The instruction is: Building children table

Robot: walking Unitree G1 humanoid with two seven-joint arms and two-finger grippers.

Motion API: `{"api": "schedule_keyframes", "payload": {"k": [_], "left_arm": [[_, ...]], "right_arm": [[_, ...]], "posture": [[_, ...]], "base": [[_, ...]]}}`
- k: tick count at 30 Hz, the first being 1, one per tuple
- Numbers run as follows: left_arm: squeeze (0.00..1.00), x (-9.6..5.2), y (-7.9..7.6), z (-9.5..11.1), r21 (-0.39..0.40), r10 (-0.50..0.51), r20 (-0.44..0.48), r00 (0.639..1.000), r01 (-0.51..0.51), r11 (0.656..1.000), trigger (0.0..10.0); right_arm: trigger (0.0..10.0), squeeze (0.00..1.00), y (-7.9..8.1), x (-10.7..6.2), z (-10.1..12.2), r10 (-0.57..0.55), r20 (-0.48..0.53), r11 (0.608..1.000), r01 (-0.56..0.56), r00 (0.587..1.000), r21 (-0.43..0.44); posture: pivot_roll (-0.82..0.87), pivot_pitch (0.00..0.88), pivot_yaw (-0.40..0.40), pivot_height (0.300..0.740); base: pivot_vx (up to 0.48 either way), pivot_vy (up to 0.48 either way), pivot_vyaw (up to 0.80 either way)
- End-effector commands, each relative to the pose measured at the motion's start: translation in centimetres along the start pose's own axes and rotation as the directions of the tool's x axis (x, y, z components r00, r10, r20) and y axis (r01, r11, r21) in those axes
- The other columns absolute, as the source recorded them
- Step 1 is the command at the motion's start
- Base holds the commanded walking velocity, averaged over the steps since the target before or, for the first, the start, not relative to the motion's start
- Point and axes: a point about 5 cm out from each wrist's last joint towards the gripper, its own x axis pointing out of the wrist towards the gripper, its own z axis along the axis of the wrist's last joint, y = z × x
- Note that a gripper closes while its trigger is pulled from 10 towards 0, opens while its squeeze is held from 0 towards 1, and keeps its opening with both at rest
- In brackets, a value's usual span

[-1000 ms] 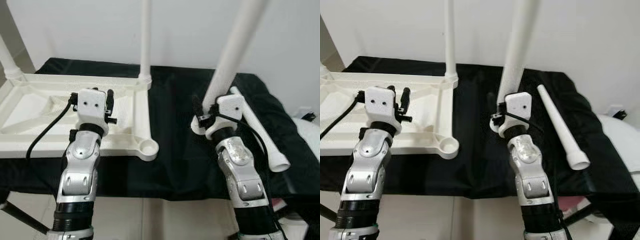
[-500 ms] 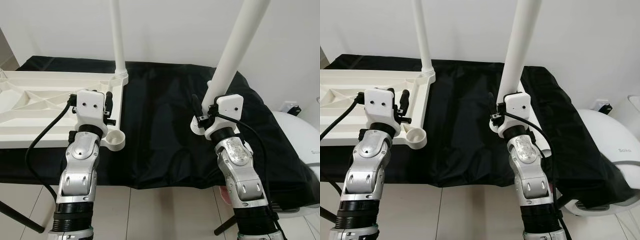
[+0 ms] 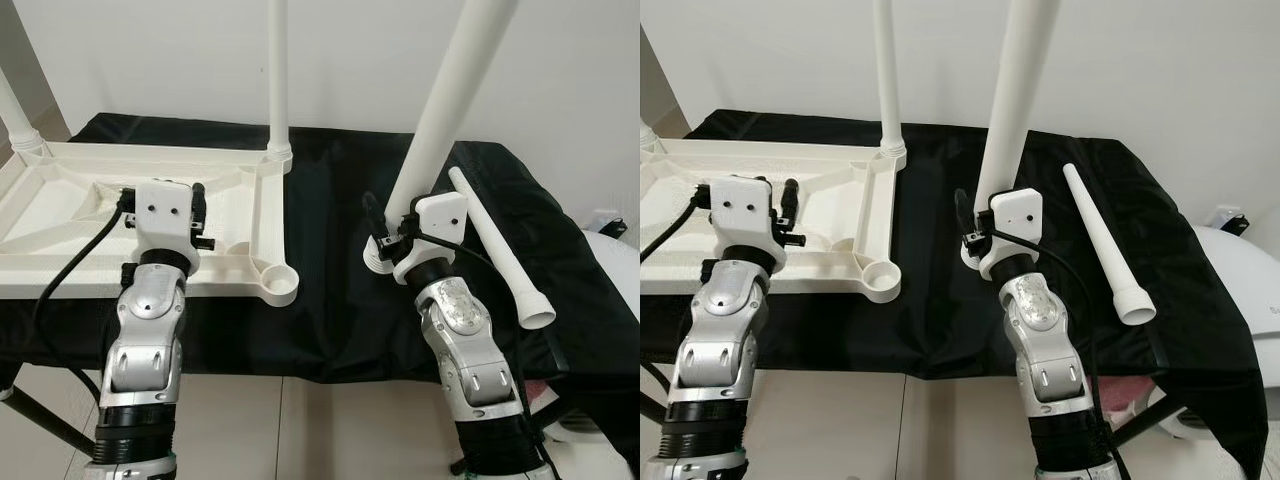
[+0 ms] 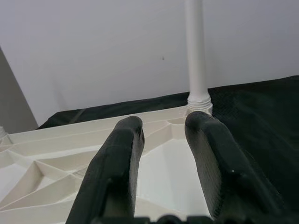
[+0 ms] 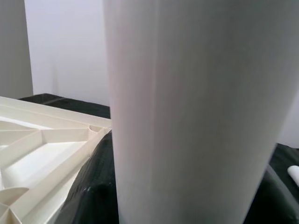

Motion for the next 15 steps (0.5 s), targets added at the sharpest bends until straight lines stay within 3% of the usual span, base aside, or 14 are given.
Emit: {"api": "schedule_keyframes", "payload": {"k": [1,7,15], "left_arm": [[0.0,0.06,-0.03,-0.14,-0.009,0.051,-0.01,0.999,-0.052,0.999,10.0],[0.0,0.11,0.0,-0.19,-0.014,0.055,-0.013,0.998,-0.056,0.998,10.0],[0.0,0.16,0.17,-0.06,-0.019,0.061,-0.008,0.998,-0.061,0.998,10.0]], "right_arm": [[10.0,0.0,-0.6,-0.03,0.32,-0.019,0.015,1.0,0.019,1.0,-0.009],[10.0,0.0,-0.6,0.02,0.33,-0.019,0.015,1.0,0.019,1.0,-0.01],[10.0,0.0,-0.46,0.03,0.32,-0.017,0.015,1.0,0.017,1.0,-0.007]], "posture": [[0.07,0.049,-0.049,0.74],[0.07,0.047,-0.05,0.74],[0.07,0.048,-0.051,0.74]], "base": [[0.0,0.0,0.0],[0.0,0.0,0.0],[0.0,0.48,0.0]]}}
